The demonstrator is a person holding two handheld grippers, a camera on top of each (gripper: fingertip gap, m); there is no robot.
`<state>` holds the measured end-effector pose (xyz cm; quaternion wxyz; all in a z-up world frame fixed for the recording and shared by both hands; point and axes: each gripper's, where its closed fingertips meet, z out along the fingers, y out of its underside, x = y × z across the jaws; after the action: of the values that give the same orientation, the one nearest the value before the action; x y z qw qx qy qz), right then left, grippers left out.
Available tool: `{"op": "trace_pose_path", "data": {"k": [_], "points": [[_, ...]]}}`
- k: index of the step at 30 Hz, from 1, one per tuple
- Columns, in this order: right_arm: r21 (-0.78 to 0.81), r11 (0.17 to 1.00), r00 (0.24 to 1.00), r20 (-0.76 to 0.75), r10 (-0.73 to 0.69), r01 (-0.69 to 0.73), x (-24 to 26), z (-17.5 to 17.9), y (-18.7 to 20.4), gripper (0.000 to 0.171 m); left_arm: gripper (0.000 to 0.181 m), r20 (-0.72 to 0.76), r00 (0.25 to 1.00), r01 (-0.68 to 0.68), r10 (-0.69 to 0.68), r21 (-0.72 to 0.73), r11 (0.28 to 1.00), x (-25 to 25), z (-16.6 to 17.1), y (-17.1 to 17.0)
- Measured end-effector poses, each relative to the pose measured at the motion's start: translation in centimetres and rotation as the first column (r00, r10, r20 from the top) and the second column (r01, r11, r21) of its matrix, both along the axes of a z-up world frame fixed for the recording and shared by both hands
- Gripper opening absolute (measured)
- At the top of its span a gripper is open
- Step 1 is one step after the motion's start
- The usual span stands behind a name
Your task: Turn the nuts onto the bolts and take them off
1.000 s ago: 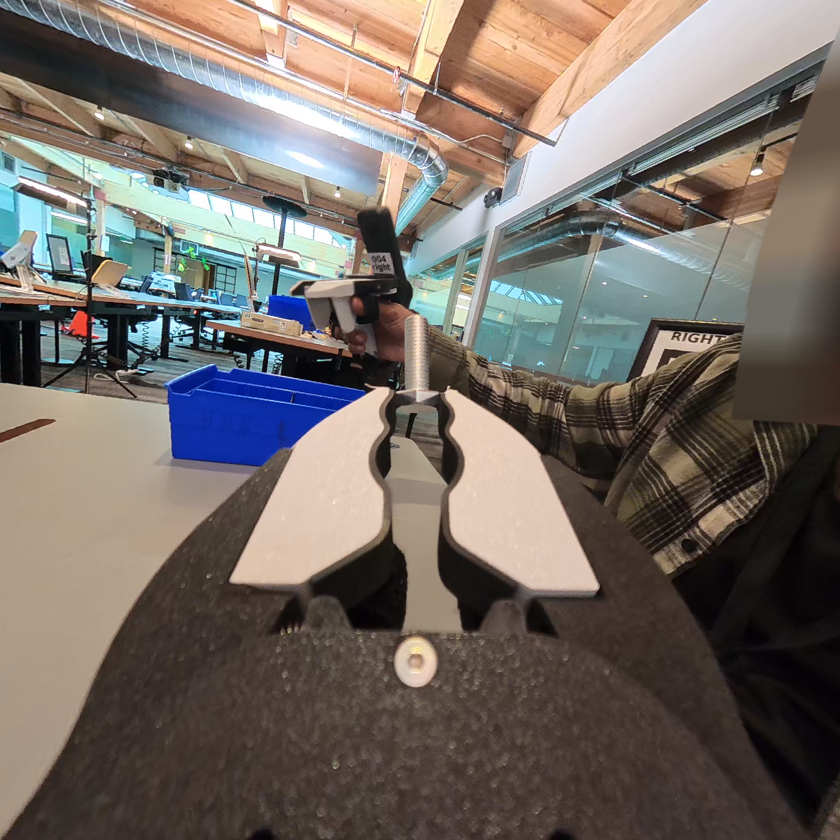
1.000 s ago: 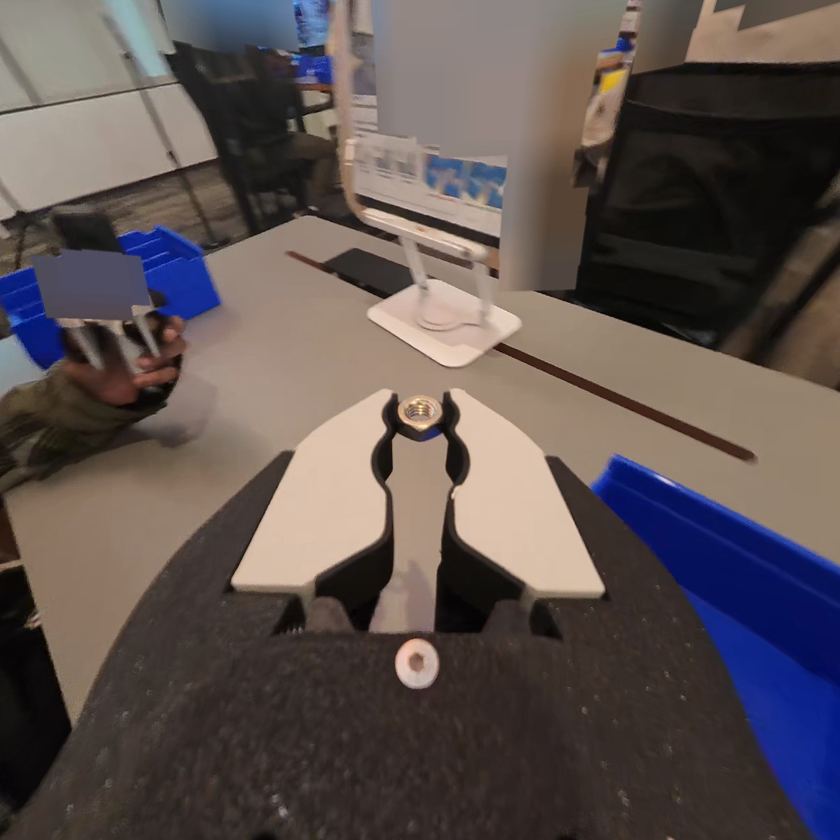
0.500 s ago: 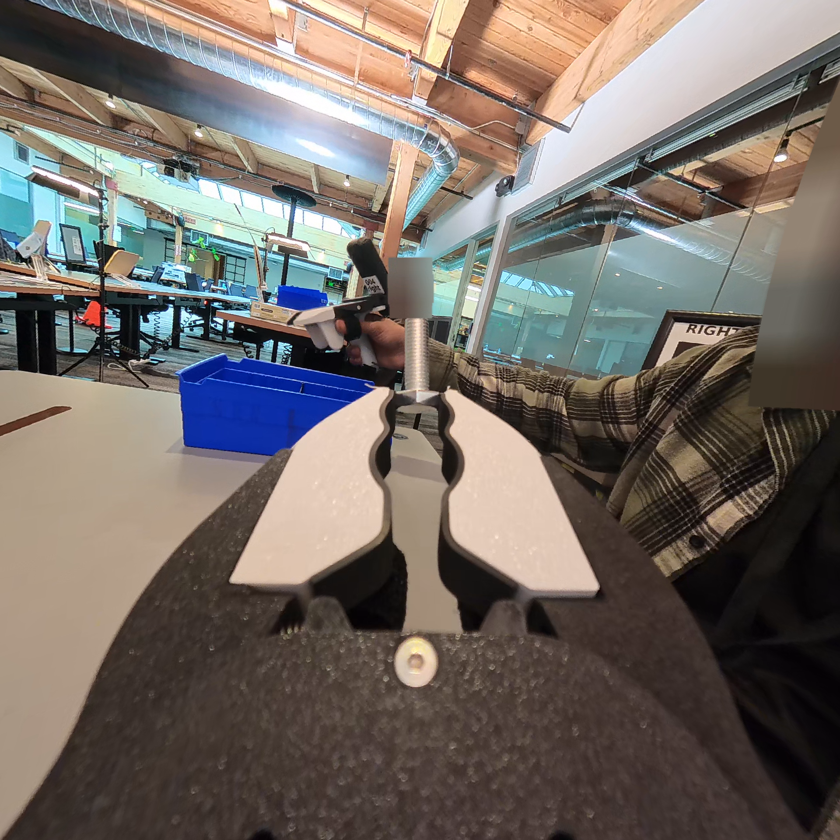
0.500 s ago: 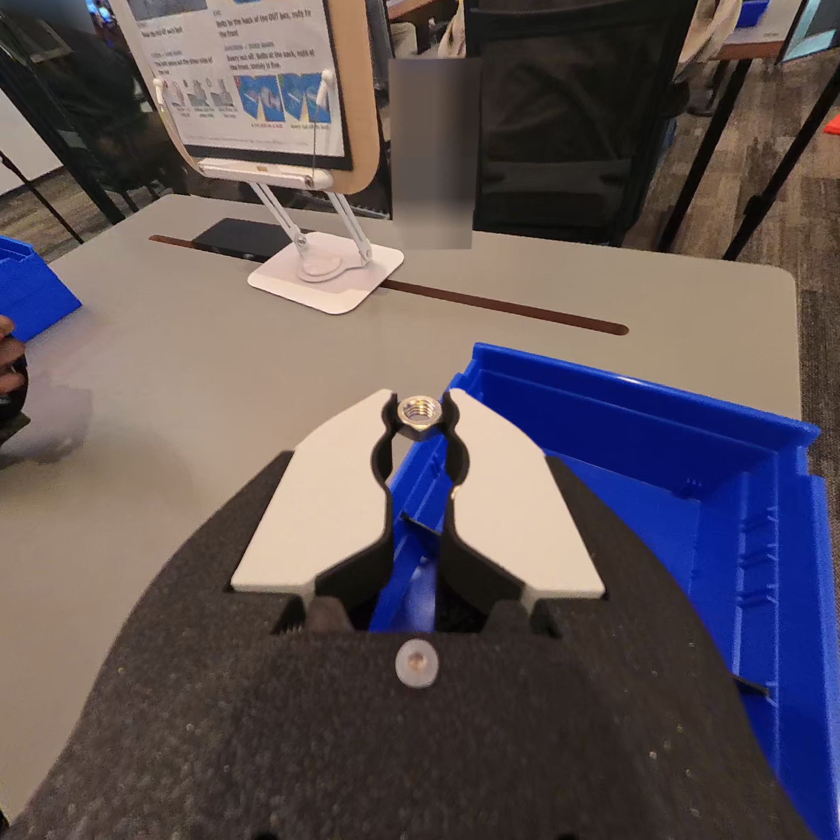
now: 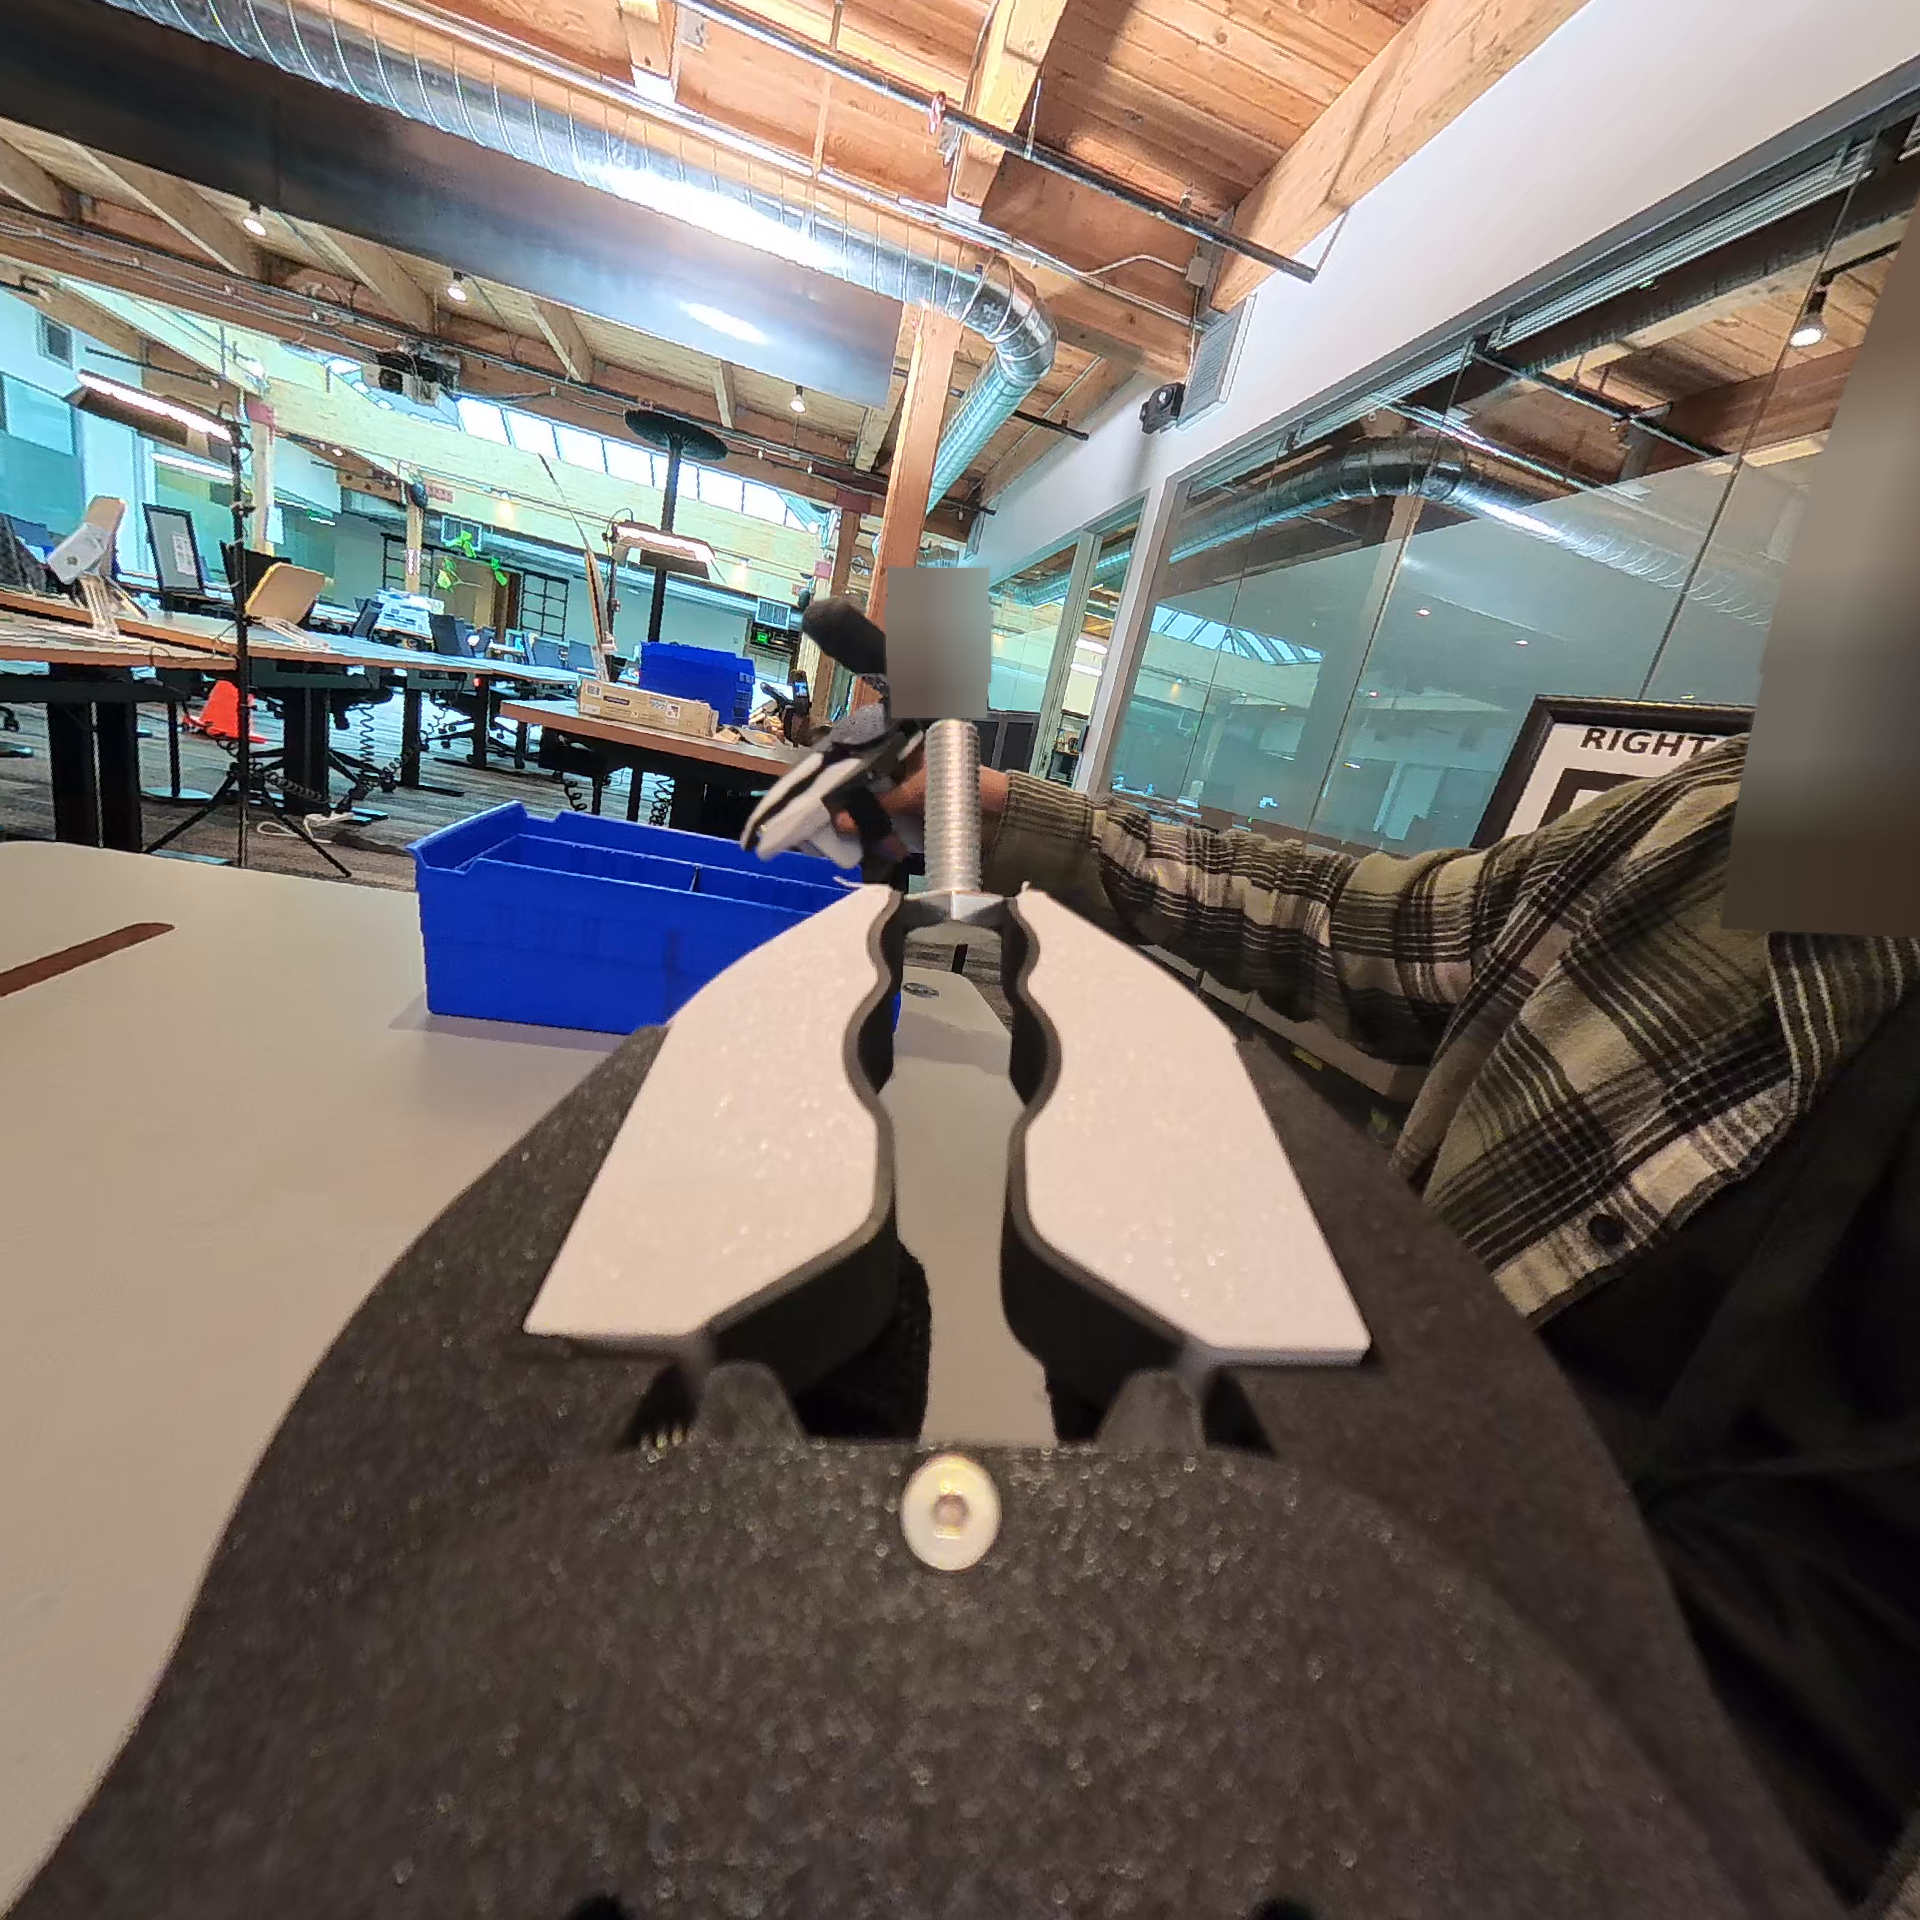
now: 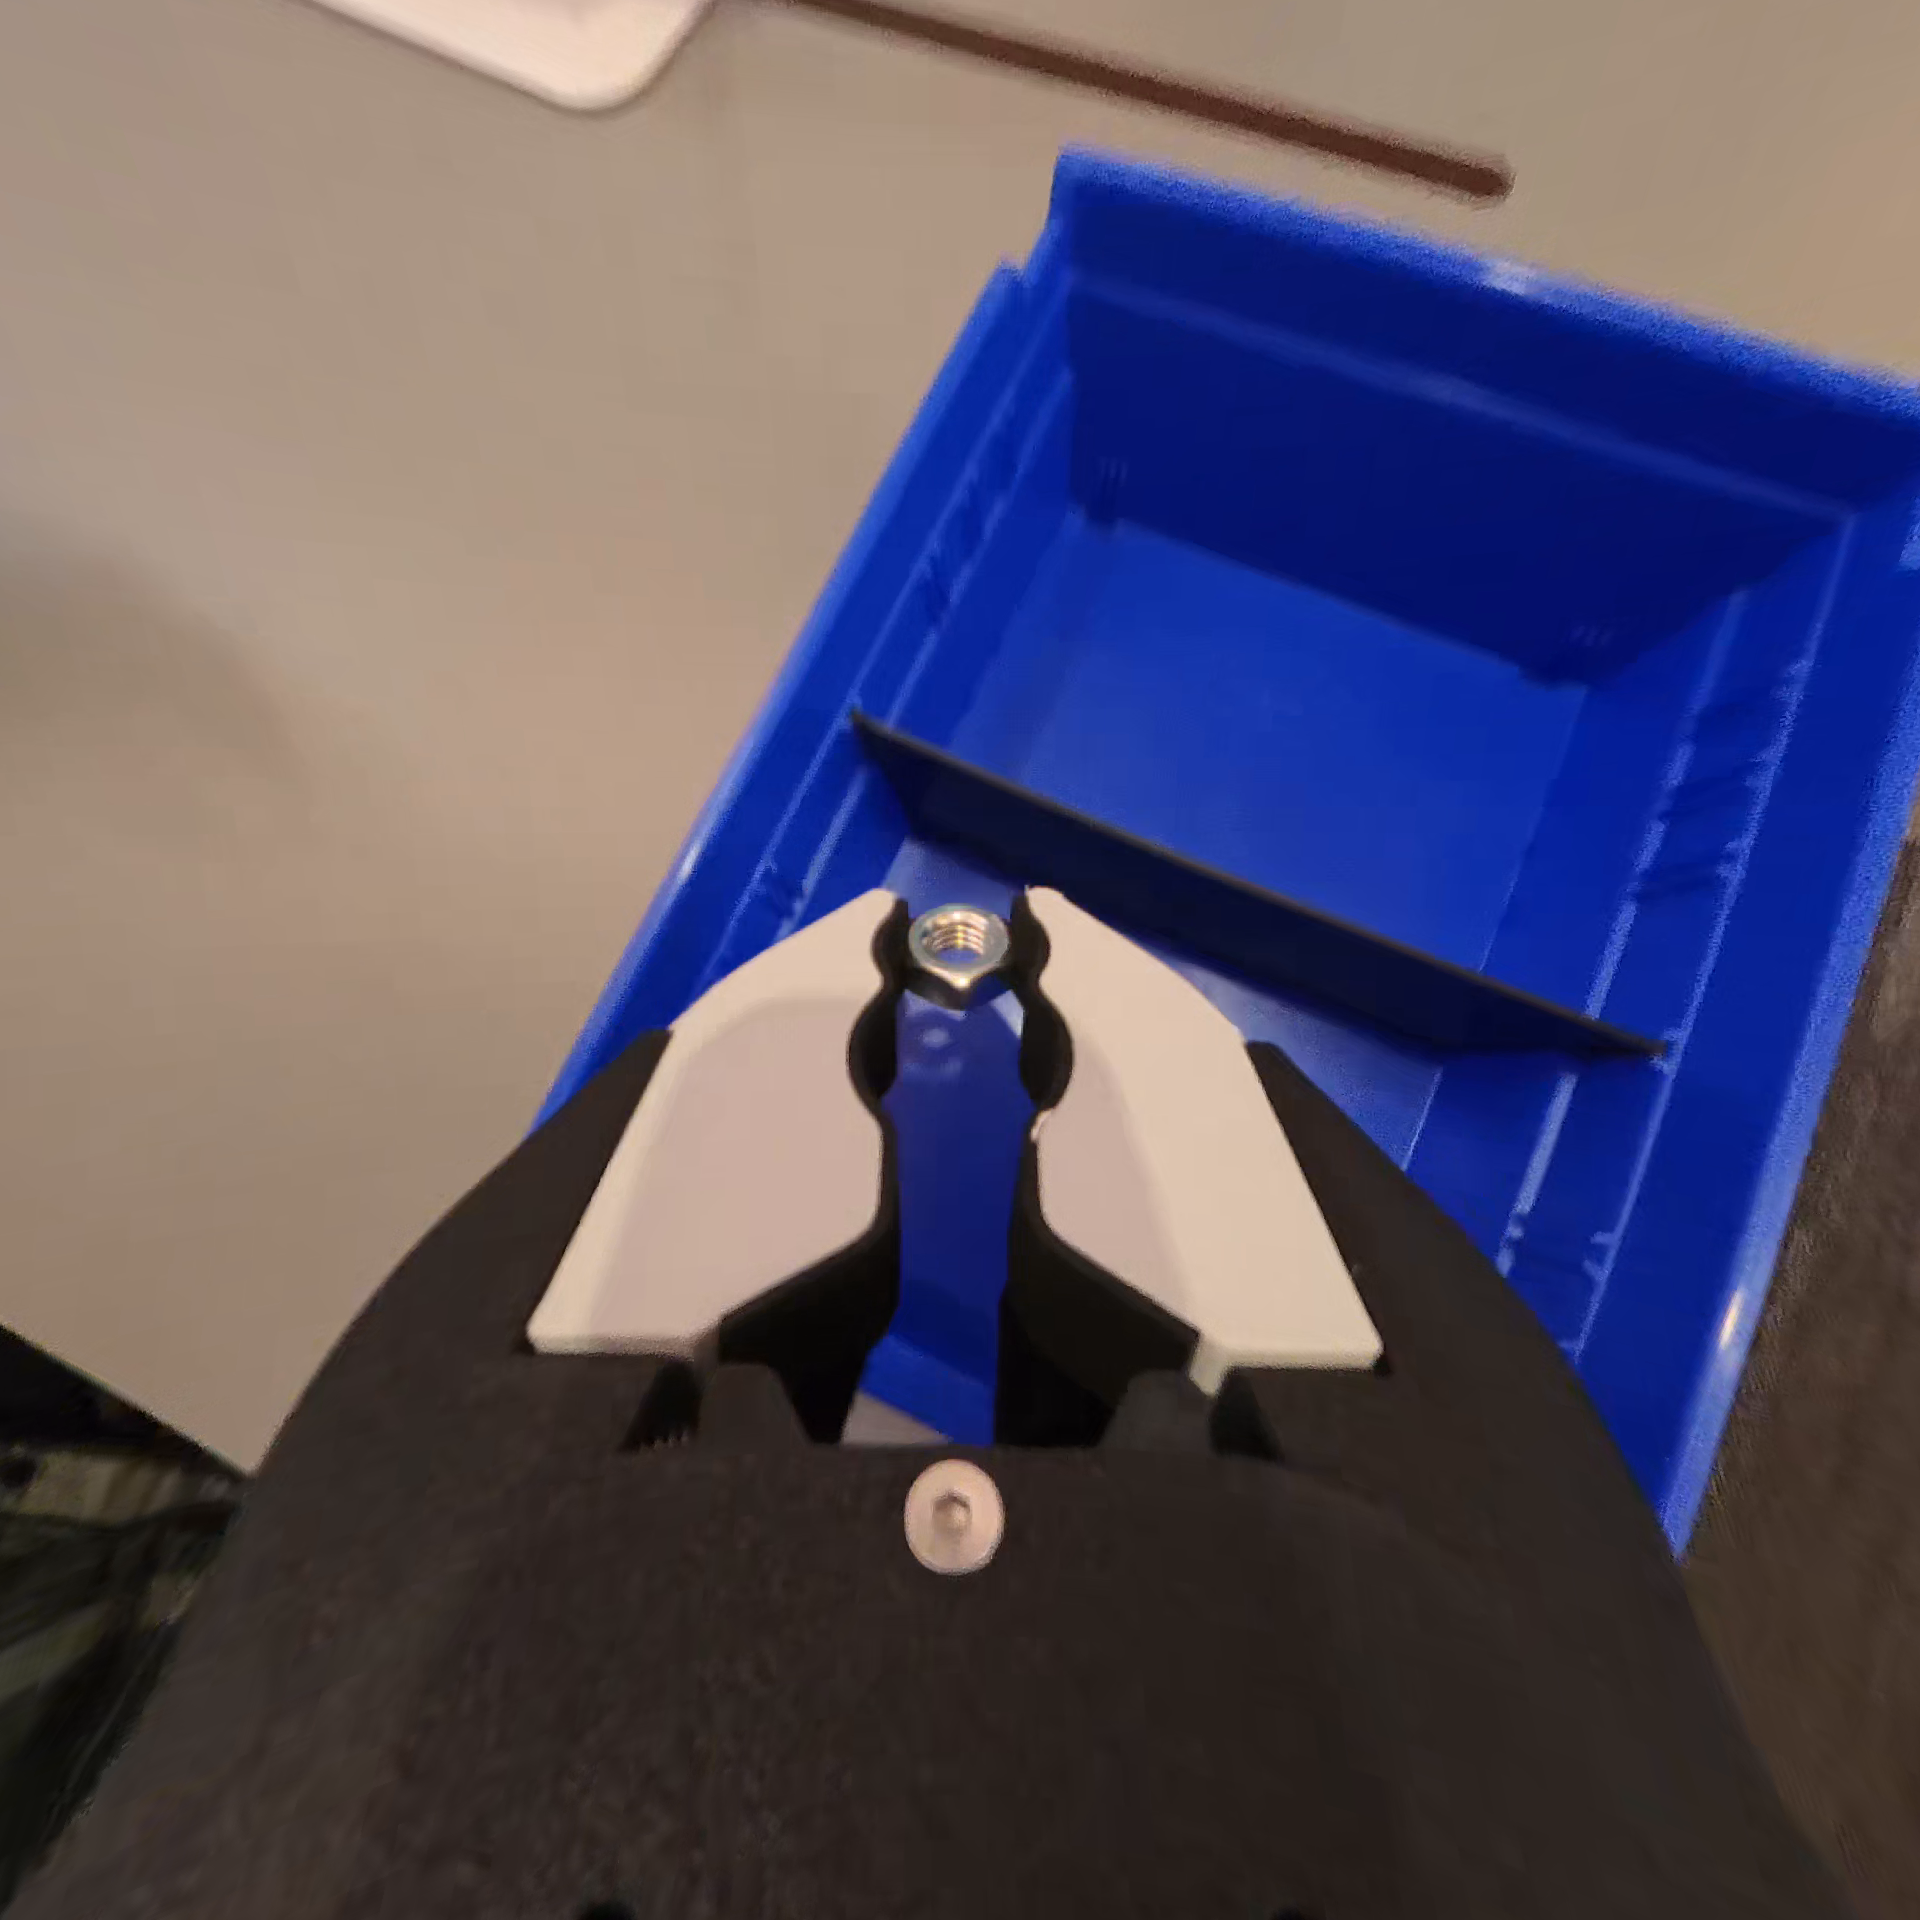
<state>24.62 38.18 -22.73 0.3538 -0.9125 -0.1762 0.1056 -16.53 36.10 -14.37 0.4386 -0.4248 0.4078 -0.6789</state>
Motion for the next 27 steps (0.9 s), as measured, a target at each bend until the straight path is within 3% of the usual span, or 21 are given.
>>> {"op": "trace_pose_path", "data": {"k": [6,9,11,14,17,20,22,27], "points": [[-0.207,0.978,0.993,0.112,0.038,-0.013,0.9,-4.5,-1.9,0.019,0.017,-0.015,1.0,-0.002,0.003,0.008,1.0,0.3,-0.2,-0.1],[-0.234,0.972,0.986,0.16,0.054,-0.015,1.5,-6.3,-2.0,0.019,0.017,-0.016,1.0,-0.003,0.003,0.007,1.0,0.3,-0.2,-0.1],[-0.216,0.976,0.987,0.149,0.054,-0.02,1.5,-6.9,-1.8,0.033,0.017,-0.018,1.0,-0.008,0.008,0.007,1.0,0.2,-0.3,0.0],[-0.162,0.987,0.994,0.098,0.039,-0.022,1.2,-6.0,-1.3,0.047,0.017,-0.017,1.0,-0.009,0.009,0.004,1.0,0.2,-0.3,0.1],[-0.048,0.999,0.999,0.05,0.007,-0.004,0.5,-2.3,-0.7,0.056,0.017,-0.018,1.0,-0.008,0.008,0.005,1.0,0.2,-0.3,0.1],[0.195,0.977,0.992,-0.067,0.105,-0.09,-5.1,4.8,-0.1,0.047,0.017,-0.021,1.0,-0.007,0.007,0.003,1.0,0.4,-0.5,0.0],[0.336,0.919,0.955,-0.136,0.263,-0.205,-11.8,8.5,-0.3,0.047,0.017,-0.017,1.0,-0.001,0.001,-0.002,1.0,0.6,-0.5,-0.1],[0.602,0.695,0.716,-0.274,0.642,-0.393,-28.9,13.0,-2.1,0.039,0.017,-0.027,1.0,0.01,-0.01,-0.006,1.0,1.0,-0.8,-0.3]]}}
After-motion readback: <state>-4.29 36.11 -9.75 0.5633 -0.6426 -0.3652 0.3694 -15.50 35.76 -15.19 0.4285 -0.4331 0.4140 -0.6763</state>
